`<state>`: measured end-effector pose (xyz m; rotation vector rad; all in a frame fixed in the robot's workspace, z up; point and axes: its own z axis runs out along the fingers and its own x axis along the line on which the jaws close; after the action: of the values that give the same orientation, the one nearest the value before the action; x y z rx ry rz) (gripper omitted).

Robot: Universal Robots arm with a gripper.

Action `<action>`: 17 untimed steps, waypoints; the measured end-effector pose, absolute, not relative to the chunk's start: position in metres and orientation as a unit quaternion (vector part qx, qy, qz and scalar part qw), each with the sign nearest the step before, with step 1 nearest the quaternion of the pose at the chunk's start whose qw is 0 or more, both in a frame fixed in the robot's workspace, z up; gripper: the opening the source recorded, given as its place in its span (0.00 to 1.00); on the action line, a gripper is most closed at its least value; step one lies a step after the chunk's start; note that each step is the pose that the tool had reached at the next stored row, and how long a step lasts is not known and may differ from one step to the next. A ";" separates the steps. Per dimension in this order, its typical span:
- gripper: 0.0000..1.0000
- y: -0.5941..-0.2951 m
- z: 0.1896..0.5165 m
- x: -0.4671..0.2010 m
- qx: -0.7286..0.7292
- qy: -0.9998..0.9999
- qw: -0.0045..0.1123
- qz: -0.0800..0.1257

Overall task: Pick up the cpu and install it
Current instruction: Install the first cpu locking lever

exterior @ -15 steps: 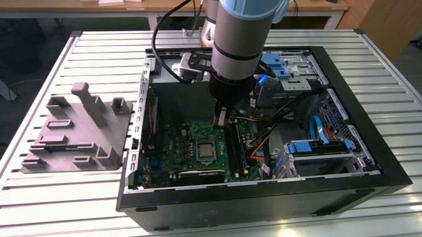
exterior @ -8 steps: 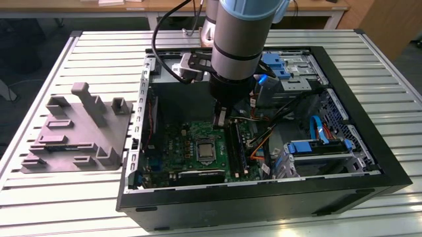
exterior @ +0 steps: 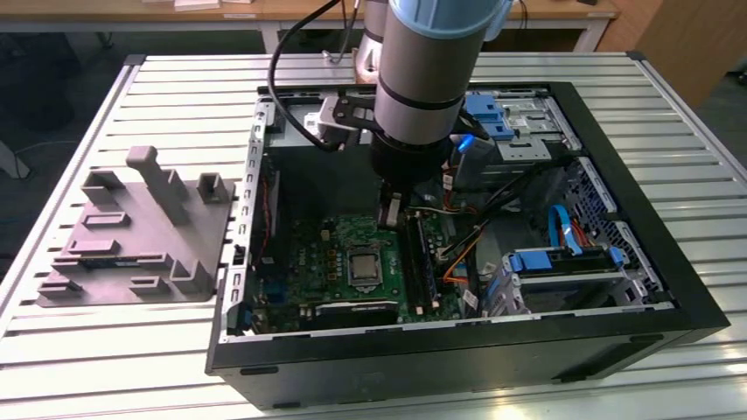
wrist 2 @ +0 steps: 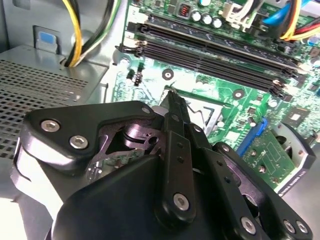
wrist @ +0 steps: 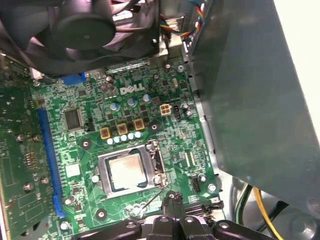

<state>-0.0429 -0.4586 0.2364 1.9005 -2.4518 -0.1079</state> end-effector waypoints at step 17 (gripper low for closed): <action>0.11 -0.471 0.236 -0.044 0.618 -0.785 0.019 -0.034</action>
<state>-0.0437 -0.4713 0.2363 1.9195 -2.4362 -0.1070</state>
